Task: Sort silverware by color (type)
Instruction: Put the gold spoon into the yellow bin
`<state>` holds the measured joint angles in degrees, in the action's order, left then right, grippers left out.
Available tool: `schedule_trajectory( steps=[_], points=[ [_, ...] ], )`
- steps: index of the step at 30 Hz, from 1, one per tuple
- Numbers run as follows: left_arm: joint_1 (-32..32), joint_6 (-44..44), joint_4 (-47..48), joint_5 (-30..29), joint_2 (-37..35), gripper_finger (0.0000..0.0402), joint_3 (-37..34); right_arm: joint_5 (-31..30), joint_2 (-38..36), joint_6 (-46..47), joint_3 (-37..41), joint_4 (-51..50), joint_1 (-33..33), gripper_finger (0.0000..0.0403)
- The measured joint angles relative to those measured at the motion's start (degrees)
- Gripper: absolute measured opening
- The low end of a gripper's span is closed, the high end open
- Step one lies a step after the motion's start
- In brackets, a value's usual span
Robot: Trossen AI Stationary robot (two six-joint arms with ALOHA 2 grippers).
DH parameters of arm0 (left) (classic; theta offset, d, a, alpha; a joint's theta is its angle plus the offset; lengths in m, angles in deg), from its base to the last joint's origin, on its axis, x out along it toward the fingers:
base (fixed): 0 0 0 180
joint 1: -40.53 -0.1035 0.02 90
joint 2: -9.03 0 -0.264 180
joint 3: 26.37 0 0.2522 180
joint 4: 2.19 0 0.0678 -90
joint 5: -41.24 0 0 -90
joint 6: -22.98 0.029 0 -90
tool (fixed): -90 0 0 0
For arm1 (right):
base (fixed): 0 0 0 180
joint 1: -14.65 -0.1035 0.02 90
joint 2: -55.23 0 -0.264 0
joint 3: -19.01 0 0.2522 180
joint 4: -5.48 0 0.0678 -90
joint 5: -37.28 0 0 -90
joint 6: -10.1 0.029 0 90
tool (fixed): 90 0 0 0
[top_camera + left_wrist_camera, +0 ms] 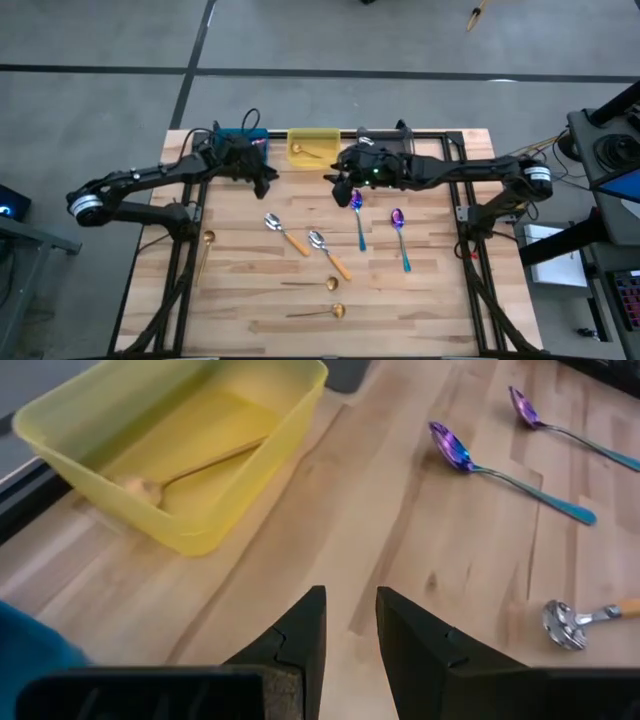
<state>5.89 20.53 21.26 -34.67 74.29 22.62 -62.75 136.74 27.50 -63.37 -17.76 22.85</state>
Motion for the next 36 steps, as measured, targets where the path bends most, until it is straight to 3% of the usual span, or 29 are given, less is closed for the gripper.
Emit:
schedule_trajectory(
  steps=[19, 32, 36],
  points=[
    [11.4, -0.9, 0.2, 0.0, -0.1, 0.0072, -0.1, -0.2, 17.0, 10.7, -23.4, -36.5, -7.9, 0.017],
    [22.0, -2.8, 6.3, 0.0, -0.1, 0.0072, -0.2, 0.4, 21.8, 23.7, -24.8, -54.5, -15.4, 0.017],
    [24.3, -2.8, 6.9, 0.0, -0.1, 0.0072, -0.2, 3.5, 21.8, 27.5, -24.0, -55.9, -17.8, 0.017]
  ],
)
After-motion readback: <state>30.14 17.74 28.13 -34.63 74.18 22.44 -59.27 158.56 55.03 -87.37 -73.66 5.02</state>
